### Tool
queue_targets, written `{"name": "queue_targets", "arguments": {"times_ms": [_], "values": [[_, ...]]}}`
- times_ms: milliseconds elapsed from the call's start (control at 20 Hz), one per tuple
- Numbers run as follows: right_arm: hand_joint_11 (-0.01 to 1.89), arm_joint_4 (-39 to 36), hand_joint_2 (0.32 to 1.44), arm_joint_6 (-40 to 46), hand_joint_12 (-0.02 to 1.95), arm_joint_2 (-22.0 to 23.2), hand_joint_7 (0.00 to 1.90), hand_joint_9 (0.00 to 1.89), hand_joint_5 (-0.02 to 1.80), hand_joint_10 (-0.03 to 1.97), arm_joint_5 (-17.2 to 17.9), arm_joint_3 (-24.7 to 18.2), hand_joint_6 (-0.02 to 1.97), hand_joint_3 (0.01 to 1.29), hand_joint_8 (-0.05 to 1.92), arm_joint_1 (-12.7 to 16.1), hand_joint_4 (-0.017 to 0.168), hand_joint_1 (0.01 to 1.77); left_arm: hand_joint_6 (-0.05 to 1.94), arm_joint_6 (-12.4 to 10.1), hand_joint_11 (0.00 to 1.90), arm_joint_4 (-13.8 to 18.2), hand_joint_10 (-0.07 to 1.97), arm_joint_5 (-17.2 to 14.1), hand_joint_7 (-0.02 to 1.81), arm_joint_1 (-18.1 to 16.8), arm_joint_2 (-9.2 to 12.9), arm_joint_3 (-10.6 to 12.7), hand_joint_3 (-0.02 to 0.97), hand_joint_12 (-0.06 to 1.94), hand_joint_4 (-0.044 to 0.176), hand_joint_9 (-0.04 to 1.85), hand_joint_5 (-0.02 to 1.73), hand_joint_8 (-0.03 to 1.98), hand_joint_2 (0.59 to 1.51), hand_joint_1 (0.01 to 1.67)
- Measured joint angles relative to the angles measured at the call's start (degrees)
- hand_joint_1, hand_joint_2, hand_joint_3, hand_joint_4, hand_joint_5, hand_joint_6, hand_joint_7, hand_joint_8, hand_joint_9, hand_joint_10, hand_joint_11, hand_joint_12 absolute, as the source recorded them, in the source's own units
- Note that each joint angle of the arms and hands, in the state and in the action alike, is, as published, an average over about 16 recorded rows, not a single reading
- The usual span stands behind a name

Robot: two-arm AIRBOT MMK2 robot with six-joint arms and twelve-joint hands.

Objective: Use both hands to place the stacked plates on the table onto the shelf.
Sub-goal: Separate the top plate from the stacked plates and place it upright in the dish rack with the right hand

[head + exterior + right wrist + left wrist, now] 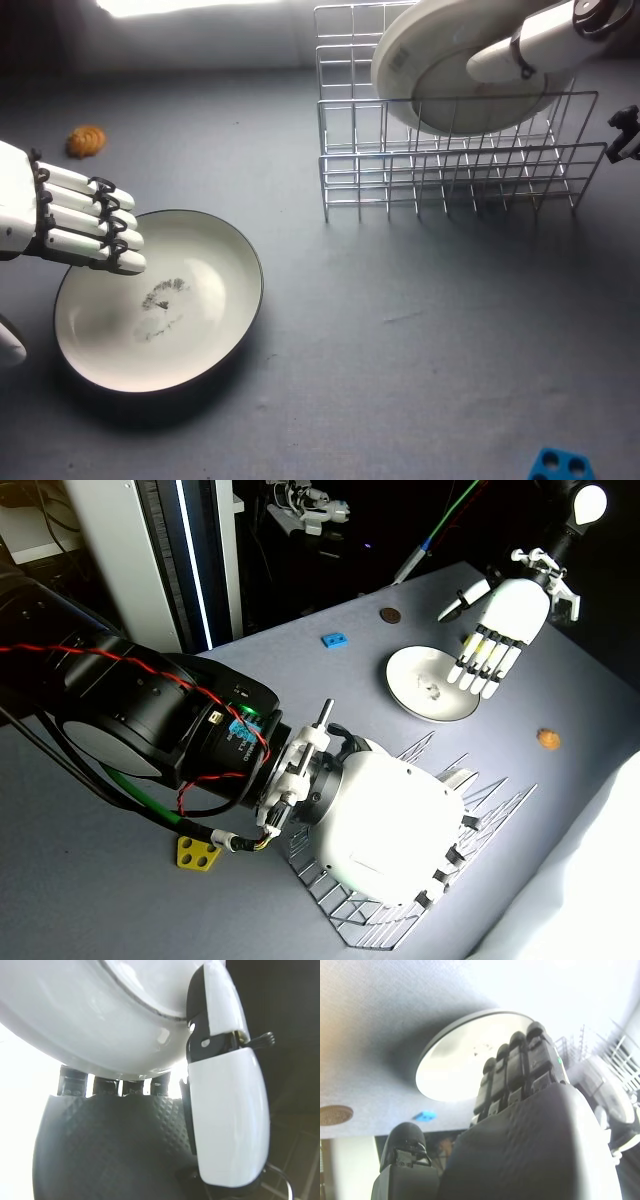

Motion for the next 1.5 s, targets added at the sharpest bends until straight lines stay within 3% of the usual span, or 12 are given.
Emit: {"name": "queue_targets", "arguments": {"times_ms": [150,600,750,950,1350,1500], "values": [[0.72,-0.81,1.05,1.69,1.23,0.11,1.0,1.19,0.88,0.06,0.22,0.05,1.03,0.01,0.7,-0.24,0.002,1.21,0.01,0.0,0.02,0.0,0.01,0.0,0.05,0.01,0.0,-0.03,0.018,0.0,0.007,0.05,0.02,0.01,1.117,0.02],[0.73,-1.64,1.06,4.76,1.22,0.39,0.99,1.21,0.87,0.06,1.35,0.15,0.99,0.01,0.76,-1.2,0.004,1.2,0.01,0.0,0.02,0.03,0.01,0.0,0.05,0.02,0.0,-0.07,0.018,0.0,0.007,0.05,0.02,0.01,1.116,0.02],[0.71,-1.6,1.06,4.98,1.21,0.46,0.98,1.18,0.85,0.05,1.69,0.15,0.87,0.01,0.64,-1.43,0.002,1.18,0.01,-0.01,0.02,0.03,0.01,0.01,0.05,0.02,0.0,-0.09,0.018,0.0,0.007,0.05,0.02,0.01,1.116,0.02],[0.71,-1.61,1.07,5.02,1.21,0.51,0.97,1.18,0.84,0.06,1.94,0.15,0.89,0.01,0.76,-1.52,0.002,1.16,0.01,-0.01,0.02,0.04,0.01,0.01,0.05,0.02,0.0,-0.11,0.018,0.0,0.007,0.05,0.02,0.01,1.116,0.02],[0.71,-2.2,1.07,4.98,1.19,0.58,0.97,1.1,0.84,0.23,1.18,0.14,0.89,0.01,0.77,-0.78,-0.004,1.13,0.01,-0.01,0.02,0.05,0.01,0.01,0.05,0.02,0.0,-0.12,0.018,0.0,0.007,0.06,0.02,0.01,1.117,0.02],[0.73,-2.68,1.07,4.9,1.17,0.58,0.97,1.11,0.86,0.29,0.61,0.13,0.99,0.01,0.89,-0.26,-0.006,1.14,0.01,-0.01,0.02,0.05,0.01,0.01,0.05,0.02,0.0,-0.12,0.018,0.0,0.007,0.06,0.02,0.01,1.117,0.02]]}}
